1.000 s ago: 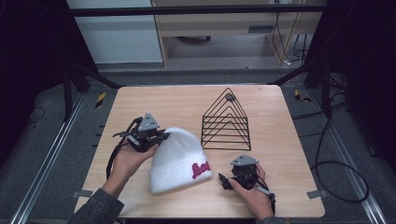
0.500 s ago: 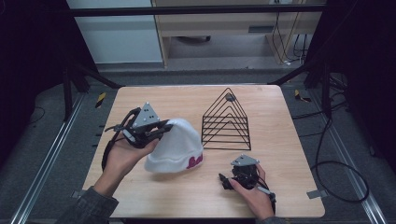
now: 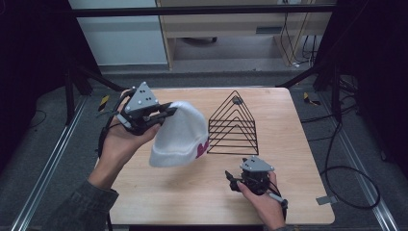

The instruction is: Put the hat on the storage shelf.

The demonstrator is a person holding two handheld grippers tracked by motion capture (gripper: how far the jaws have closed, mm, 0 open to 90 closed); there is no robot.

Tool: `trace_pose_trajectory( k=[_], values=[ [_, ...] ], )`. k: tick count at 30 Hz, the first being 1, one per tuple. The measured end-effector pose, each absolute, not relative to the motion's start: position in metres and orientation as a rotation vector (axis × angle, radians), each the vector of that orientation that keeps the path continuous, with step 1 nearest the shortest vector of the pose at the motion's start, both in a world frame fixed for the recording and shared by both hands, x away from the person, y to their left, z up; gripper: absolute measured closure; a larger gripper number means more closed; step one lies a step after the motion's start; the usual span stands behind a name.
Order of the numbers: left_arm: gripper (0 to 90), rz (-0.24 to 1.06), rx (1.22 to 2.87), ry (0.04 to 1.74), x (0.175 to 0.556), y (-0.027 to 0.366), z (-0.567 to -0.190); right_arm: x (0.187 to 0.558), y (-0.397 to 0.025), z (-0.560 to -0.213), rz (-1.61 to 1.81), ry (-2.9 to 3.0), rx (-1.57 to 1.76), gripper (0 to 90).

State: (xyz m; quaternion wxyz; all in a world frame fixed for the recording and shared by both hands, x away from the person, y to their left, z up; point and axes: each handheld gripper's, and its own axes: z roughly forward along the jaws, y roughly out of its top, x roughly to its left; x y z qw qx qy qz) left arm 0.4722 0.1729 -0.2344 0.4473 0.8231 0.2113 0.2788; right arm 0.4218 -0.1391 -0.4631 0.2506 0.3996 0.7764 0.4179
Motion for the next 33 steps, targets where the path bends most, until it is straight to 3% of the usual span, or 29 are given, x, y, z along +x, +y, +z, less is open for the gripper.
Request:
trace_pose_trajectory(
  k=[16, 33],
  values=[
    [82.5, 0.705, 1.993, 0.432, 0.481, 0.153, -0.188, 0.417, -0.14, -0.378, 1.247, 2.03, 0.94, 28.4],
    [82.5, 0.69, 1.974, 0.326, 0.481, 0.128, -0.169, 0.435, -0.15, -0.345, 1.278, 2.043, 0.89, 34.0]
  ],
)
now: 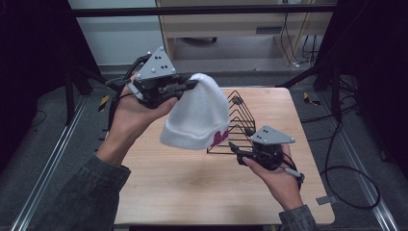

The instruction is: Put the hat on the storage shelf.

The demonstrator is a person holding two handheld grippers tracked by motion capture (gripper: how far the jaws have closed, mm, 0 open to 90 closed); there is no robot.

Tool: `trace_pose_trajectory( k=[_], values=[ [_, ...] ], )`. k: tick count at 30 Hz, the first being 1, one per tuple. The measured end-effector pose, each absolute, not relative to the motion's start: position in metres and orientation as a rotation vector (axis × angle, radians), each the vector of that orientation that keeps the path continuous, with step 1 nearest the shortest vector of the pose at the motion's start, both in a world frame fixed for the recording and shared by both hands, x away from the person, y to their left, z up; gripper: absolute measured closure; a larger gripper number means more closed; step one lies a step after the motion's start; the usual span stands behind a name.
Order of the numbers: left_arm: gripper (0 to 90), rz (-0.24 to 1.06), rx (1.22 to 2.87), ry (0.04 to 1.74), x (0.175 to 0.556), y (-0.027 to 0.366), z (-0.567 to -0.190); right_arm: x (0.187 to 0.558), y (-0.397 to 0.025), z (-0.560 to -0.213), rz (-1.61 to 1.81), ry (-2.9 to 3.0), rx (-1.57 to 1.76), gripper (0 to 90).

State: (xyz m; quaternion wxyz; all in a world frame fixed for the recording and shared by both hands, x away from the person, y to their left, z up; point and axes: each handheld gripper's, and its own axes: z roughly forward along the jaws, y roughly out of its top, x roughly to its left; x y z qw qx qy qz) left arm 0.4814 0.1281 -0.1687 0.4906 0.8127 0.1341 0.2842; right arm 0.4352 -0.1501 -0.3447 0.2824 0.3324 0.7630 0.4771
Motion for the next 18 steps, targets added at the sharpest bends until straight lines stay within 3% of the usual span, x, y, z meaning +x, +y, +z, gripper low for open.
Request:
trace_pose_trajectory(
  k=[9, 18],
  values=[
    [82.4, 0.664, 1.97, 0.306, 0.487, 0.117, -0.167, 0.454, -0.154, -0.318, 1.357, 2.004, 0.893, 38.1],
    [82.5, 0.654, 1.962, 0.293, 0.489, 0.109, -0.169, 0.479, -0.147, -0.304, 1.418, 2.041, 0.896, 51.2]
  ],
)
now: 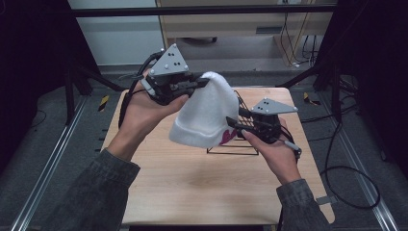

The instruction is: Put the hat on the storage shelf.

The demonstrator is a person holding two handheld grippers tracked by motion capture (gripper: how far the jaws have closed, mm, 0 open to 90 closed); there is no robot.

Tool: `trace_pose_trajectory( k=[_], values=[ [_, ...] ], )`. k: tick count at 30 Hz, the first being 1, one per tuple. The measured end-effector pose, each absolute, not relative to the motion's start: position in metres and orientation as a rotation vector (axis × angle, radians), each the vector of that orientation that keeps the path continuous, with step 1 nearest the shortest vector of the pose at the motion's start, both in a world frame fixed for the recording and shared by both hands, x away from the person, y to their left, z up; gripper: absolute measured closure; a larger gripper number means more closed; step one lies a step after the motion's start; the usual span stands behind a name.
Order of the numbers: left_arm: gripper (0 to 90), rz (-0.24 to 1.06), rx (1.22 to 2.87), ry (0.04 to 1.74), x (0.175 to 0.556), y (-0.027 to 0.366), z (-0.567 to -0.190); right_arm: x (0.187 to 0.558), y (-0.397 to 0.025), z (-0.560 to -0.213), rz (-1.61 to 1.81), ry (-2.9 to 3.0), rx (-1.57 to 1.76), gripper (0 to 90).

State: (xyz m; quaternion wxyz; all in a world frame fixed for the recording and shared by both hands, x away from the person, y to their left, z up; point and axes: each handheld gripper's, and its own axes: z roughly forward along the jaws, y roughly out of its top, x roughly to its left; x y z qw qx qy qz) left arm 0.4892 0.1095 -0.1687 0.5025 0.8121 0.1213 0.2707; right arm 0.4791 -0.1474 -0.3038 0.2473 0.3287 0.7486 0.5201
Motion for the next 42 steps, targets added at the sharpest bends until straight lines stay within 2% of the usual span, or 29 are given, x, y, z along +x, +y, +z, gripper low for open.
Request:
trace_pose_trajectory(
  k=[1, 2, 4, 5, 6, 7, 10, 24, 32, 42],
  values=[
    [82.5, 0.654, 1.962, 0.293, 0.489, 0.109, -0.169, 0.479, -0.147, -0.304, 1.418, 2.041, 0.896, 51.2],
    [82.5, 0.652, 1.955, 0.293, 0.489, 0.109, -0.168, 0.482, -0.145, -0.304, 1.404, 2.066, 0.894, 57.2],
    [82.5, 0.646, 1.95, 0.293, 0.489, 0.109, -0.168, 0.483, -0.144, -0.304, 1.398, 2.071, 0.892, 60.4],
    [82.5, 0.651, 1.948, 0.291, 0.489, 0.109, -0.167, 0.483, -0.144, -0.305, 1.385, 2.076, 0.884, 67.0],
    [82.5, 0.651, 1.948, 0.291, 0.489, 0.109, -0.167, 0.483, -0.144, -0.305, 1.385, 2.076, 0.884, 67.0],
    [82.5, 0.654, 1.95, 0.29, 0.489, 0.109, -0.167, 0.483, -0.145, -0.305, 1.393, 2.075, 0.884, 72.8],
    [82.5, 0.656, 1.942, 0.299, 0.49, 0.109, -0.166, 0.483, -0.148, -0.302, 1.388, 2.066, 0.868, 79.8],
    [82.2, 0.659, 1.898, 0.371, 0.511, 0.111, -0.163, 0.494, -0.167, -0.281, 1.37, 2.034, 0.873, 82.3],
    [82.1, 0.679, 1.852, 0.423, 0.534, 0.113, -0.159, 0.514, -0.169, -0.262, 1.324, 2.014, 0.867, 82.5],
    [82.0, 0.687, 1.849, 0.46, 0.564, 0.104, -0.173, 0.539, -0.173, -0.265, 1.248, 1.993, 0.909, 82.5]
  ],
)
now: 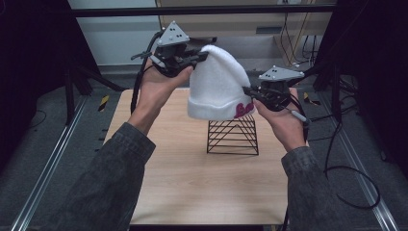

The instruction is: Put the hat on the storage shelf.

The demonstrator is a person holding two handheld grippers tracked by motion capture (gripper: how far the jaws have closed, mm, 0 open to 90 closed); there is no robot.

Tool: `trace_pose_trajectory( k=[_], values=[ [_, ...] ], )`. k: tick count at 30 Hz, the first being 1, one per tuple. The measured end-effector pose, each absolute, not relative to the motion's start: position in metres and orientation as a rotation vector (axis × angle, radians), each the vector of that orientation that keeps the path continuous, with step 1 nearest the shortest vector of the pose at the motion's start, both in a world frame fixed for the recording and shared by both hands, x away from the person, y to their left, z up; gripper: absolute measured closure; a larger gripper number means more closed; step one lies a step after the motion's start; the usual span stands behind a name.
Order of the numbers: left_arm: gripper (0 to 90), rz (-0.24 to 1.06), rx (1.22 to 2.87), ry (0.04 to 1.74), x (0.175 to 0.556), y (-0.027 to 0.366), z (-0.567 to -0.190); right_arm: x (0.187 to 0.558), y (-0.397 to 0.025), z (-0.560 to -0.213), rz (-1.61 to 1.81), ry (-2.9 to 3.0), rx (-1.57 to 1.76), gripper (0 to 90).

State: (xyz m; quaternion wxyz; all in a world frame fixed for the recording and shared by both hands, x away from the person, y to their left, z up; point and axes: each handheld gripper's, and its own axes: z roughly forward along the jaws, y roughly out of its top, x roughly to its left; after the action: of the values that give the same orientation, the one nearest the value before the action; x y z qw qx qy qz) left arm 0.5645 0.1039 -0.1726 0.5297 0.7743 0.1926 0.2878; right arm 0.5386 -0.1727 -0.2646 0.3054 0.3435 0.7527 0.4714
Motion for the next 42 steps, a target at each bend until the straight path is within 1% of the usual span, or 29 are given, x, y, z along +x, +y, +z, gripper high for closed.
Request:
trace_pose_trajectory(
  k=[14, 28, 42],
  values=[
    [81.7, 0.661, 1.884, 0.46, 0.585, 0.066, -0.199, 0.549, -0.196, -0.296, 1.209, 1.977, 1.008, 82.5],
    [81.4, 0.647, 1.93, 0.433, 0.582, 0.054, -0.212, 0.544, -0.201, -0.31, 1.182, 2.0, 1.024, 82.4],
    [81.2, 0.613, 1.985, 0.428, 0.585, 0.044, -0.237, 0.539, -0.21, -0.336, 1.134, 2.037, 1.059, 82.4]
  ],
)
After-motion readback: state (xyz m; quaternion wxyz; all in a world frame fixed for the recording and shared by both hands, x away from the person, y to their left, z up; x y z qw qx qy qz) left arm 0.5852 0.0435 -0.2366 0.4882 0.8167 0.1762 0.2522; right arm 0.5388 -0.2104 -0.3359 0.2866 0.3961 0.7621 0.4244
